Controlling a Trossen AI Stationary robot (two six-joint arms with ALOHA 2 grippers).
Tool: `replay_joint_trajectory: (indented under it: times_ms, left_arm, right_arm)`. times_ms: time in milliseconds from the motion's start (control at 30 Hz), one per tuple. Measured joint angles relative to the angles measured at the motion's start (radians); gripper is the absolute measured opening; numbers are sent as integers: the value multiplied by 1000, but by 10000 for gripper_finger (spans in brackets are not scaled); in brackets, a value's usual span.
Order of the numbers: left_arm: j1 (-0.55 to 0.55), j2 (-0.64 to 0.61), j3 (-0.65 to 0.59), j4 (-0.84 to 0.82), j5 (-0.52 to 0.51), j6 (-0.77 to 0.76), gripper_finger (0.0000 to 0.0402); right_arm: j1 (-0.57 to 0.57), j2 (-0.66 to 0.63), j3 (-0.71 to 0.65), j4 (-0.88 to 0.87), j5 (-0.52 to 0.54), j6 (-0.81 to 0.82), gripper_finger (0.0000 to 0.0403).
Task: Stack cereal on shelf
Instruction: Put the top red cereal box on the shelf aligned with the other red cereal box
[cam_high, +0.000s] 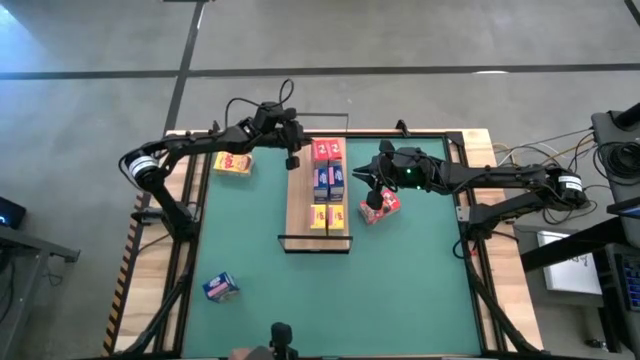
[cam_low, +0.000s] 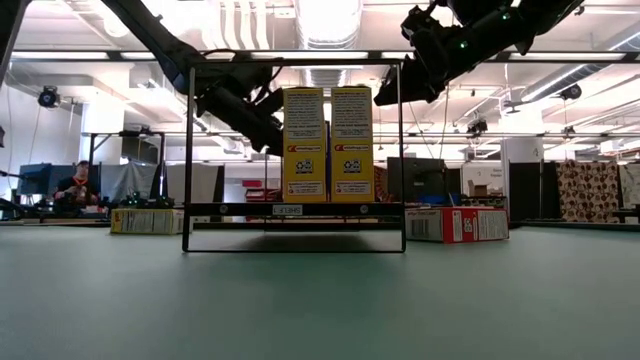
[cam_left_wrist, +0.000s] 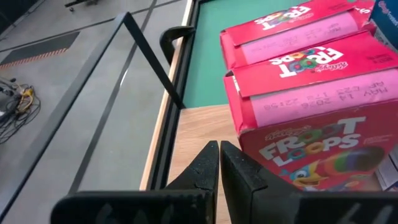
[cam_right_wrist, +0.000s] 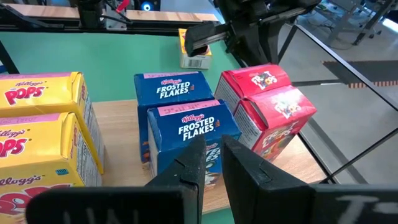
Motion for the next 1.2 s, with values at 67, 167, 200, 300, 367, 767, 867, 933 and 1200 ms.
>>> replay_joint_trajectory:
  times_ms: [67,167,200,300,367,767,867,933,1200]
  left_arm:
    - [0,0,0,-1,0,0,0]
    - [1,0,0,-1,-1,-1,0]
    - [1,0,0,-2,-1,-4,0]
    - [3,-5,0,-14,-17,-8,0]
    - [3,-14,0,-23,-41,-11,0]
    - [-34,-153,-13,-244,-47,-84,0]
    - [-62,-181,-56,-241,-46,-90,0]
    - [-78,-181,-82,-216,-45,-90,0]
    - [-86,-164,-124,-124,-46,-109,0]
  right_arm:
    - [0,0,0,0,0,0,38]
    - [0,0,0,0,1,-1,38]
    - [-1,0,0,0,6,-1,38]
    - [-15,0,0,0,42,1,38]
    - [-30,0,0,1,44,0,38]
    - [-57,-6,0,-73,44,95,38]
    - [-62,-1,0,-79,60,103,38]
    - [-79,6,0,-64,75,91,38]
    - [-258,95,0,116,-68,-54,38]
